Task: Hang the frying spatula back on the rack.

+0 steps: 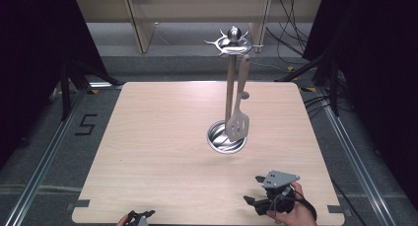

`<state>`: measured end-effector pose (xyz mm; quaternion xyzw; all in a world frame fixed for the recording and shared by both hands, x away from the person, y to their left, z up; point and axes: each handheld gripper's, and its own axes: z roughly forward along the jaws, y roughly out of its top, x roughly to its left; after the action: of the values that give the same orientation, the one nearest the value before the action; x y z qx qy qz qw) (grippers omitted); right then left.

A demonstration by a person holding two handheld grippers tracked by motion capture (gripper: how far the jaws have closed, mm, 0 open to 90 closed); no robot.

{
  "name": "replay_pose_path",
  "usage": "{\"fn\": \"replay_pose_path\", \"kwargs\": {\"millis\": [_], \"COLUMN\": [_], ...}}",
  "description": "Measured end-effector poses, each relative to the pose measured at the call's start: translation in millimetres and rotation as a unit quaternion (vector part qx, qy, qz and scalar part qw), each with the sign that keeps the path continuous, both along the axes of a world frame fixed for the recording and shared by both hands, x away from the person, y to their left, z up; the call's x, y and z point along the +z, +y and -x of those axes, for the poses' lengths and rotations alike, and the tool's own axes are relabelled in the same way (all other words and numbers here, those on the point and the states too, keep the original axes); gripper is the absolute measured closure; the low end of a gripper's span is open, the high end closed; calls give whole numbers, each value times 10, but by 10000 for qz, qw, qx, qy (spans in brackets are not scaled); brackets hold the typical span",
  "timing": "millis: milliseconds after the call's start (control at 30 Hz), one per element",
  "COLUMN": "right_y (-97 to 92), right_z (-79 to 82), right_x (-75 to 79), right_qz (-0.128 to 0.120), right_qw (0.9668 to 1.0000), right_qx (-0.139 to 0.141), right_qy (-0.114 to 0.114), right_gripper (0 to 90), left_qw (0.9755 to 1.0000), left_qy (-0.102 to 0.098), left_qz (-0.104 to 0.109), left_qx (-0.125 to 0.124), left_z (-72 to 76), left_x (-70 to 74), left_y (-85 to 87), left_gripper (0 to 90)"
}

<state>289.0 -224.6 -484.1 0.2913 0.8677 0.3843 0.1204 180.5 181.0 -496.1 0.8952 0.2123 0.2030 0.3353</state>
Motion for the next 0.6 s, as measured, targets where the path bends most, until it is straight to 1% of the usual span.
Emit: {"fn": "replay_pose_path", "kwargs": {"millis": [33,67,100,133,167,233,300,333,433,533,567,600], "right_y": [-2,-10,-10,-12,-22,-27,-33,-34,-36,-40,-45,-46], "right_z": [7,30,30,36,44,64,68,71,68,75,71,77], "right_x": [-7,-16,-16,-23,-31,-36,-39,-39,-41,-43,-44,-42], "right_qz": [0,2,2,4,17,12,27,23,15,8,14,12], "right_qw": [10000,10000,10000,10000,10000,10000,10000,10000,10000,10000,10000,9999], "right_qx": [41,-16,-16,37,69,-26,-10,-8,30,-40,-33,-71], "right_qy": [-22,6,6,40,28,60,59,51,11,85,52,100], "right_gripper": [235,234,234,233,232,232,232,232,232,232,232,232], "left_qw": [10000,10000,10000,10000,10000,10000,10000,9999,9999,10000,10000,10000], "left_qy": [-54,-48,-48,-23,-8,-7,-12,-82,-68,-55,-55,-27], "left_qz": [-45,-41,-41,-22,-4,-8,-17,-73,-65,-56,-56,-39], "left_qx": [34,31,31,26,20,23,23,63,57,48,48,30], "left_z": [3,0,0,-4,-8,-9,-9,-4,-3,-5,-5,-7], "left_x": [5,1,1,-4,-5,-5,-6,3,-2,-2,-2,-7], "left_y": [1,3,3,4,8,10,9,10,6,5,5,3], "left_gripper": [159,158,158,158,157,157,157,157,156,156,156,156]}}
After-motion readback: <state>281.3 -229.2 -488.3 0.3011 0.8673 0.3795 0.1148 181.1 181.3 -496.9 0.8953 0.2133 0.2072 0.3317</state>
